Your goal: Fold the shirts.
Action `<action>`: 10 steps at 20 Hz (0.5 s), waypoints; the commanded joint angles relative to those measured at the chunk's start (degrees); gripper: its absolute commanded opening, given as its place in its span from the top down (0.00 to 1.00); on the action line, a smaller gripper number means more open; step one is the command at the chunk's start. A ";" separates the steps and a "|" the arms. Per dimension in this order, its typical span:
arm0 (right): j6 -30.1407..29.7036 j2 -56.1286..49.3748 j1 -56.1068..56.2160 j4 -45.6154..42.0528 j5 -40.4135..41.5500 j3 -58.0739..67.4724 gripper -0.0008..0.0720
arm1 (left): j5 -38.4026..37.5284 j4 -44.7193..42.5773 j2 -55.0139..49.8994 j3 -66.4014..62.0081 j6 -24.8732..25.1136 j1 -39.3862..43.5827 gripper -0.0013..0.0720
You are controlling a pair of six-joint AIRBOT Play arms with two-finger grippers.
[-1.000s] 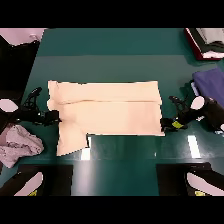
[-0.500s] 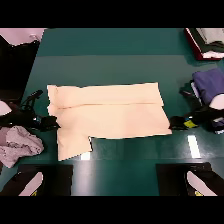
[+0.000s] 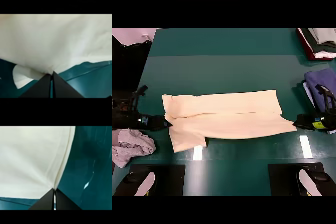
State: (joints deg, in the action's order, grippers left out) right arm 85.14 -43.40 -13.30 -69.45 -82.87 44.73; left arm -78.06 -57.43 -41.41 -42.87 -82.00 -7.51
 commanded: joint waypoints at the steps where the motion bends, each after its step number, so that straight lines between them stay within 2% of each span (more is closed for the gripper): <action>1: 0.11 -4.44 0.17 4.48 6.03 2.25 0.97 | 7.61 -3.17 0.07 -5.09 -0.11 0.02 0.95; 10: 0.52 -26.49 9.22 4.94 15.45 18.73 0.97 | 17.99 -3.76 -16.90 -14.93 -0.02 0.02 0.95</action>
State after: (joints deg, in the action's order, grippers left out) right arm 85.34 -63.31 -5.85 -64.86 -70.72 58.87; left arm -64.49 -60.99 -52.90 -55.02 -82.04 -7.51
